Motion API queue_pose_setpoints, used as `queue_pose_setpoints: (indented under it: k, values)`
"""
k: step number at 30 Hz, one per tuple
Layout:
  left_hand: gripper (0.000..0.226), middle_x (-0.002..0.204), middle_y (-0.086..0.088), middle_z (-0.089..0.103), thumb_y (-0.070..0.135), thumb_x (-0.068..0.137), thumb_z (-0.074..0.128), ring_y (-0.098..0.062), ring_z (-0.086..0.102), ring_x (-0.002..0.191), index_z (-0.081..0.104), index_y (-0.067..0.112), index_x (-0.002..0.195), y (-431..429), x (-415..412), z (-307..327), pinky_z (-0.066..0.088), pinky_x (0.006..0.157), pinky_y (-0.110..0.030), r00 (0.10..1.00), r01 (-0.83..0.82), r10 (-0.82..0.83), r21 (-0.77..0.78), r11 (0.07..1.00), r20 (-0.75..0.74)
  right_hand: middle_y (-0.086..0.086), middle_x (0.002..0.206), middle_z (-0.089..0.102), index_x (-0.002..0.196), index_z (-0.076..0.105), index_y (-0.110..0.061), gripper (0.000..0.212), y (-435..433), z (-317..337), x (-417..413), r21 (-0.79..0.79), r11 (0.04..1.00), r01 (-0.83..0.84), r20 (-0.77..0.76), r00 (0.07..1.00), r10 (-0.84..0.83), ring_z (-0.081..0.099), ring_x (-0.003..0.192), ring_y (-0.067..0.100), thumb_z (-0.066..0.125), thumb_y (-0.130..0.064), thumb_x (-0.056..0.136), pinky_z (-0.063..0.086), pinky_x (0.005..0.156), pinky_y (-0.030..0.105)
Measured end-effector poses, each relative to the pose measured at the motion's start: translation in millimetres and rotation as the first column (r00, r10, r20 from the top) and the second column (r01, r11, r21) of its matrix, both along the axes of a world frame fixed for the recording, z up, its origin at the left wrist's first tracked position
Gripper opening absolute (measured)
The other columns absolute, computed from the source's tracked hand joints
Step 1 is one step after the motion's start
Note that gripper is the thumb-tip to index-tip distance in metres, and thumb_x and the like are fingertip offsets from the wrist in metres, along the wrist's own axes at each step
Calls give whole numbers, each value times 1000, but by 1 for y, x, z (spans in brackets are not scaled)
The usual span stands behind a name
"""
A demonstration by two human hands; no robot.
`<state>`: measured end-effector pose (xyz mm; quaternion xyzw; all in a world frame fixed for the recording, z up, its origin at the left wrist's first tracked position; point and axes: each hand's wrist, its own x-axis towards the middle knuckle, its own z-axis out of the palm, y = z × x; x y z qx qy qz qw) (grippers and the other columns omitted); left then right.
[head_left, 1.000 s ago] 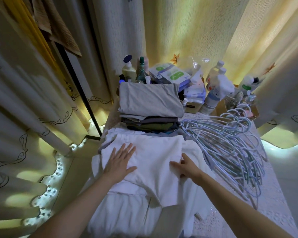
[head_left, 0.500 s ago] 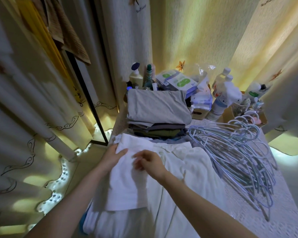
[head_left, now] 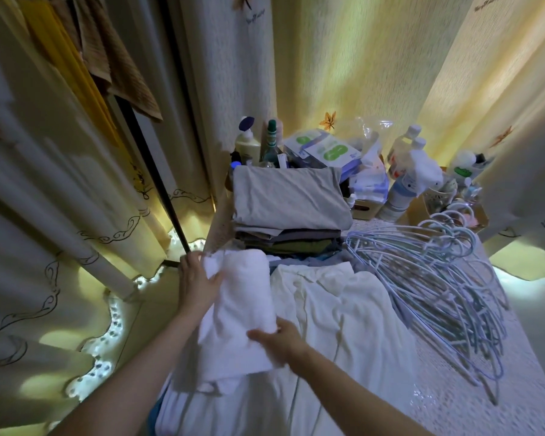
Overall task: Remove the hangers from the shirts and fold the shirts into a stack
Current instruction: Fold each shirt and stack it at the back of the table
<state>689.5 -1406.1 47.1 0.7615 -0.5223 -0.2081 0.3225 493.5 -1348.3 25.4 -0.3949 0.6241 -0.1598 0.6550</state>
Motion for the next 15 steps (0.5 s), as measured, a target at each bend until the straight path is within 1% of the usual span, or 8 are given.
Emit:
queue_pose_setpoints:
  k: [1,2,5,7,9,11,13,15]
  values:
    - [67,131,-12,41,22,71,81,-27,41,124,45,9,125,-4,2,13,41,98,-38,987,152,-142,-147,977,80,0,84,68,99,66,-16,33,-12,13,-13,-61,996,-60,-18,998,59,63,67,10,81,-26,71,50,56,16]
    - [84,140,-2,34,33,63,86,-18,34,130,41,21,133,-8,3,29,37,102,-35,938,338,-311,-199,920,155,-2,81,67,93,66,-20,27,-26,26,-29,-120,982,-148,-37,989,144,61,64,8,80,-26,72,49,57,17]
    - [116,153,23,13,76,47,72,-2,10,143,18,45,146,-19,0,57,9,117,-37,614,750,-726,59,659,310,-9,88,66,95,67,-26,26,-63,71,-76,-243,841,-483,-189,874,448,61,76,5,80,-31,73,49,71,19]
    - [104,145,25,30,77,52,66,1,19,138,26,45,143,-26,-6,56,2,119,-34,459,781,-821,285,555,339,-15,90,65,92,64,-34,25,-84,95,-96,-251,711,-657,-314,750,582,61,84,4,78,-37,73,48,78,19]
    - [58,115,22,57,56,63,72,-5,46,119,53,43,116,-29,-11,50,29,109,-33,507,741,-823,358,568,255,-16,89,63,89,59,-36,26,-99,107,-110,-232,652,-722,-379,684,623,62,85,7,79,-38,72,51,79,25]
    - [23,86,22,64,35,68,79,-3,59,88,61,41,82,-32,-13,48,44,82,-28,626,736,-778,299,608,40,-10,98,62,98,54,-38,40,-106,109,-126,-185,684,-705,-361,697,620,63,87,11,82,-34,69,56,77,28]
    - [24,85,21,69,29,71,81,4,64,83,65,41,83,-36,-12,54,49,73,-22,686,727,-677,224,649,-265,-2,111,58,114,49,-34,57,-106,107,-143,-131,770,-624,-270,770,578,64,90,18,83,-25,70,58,77,29]
    - [33,102,19,70,40,75,77,3,65,94,63,40,105,-41,-13,66,52,76,-17,661,706,-544,183,684,-516,0,117,55,122,50,-32,61,-111,108,-152,-210,829,-518,-244,849,468,63,90,23,82,-22,71,57,74,30]
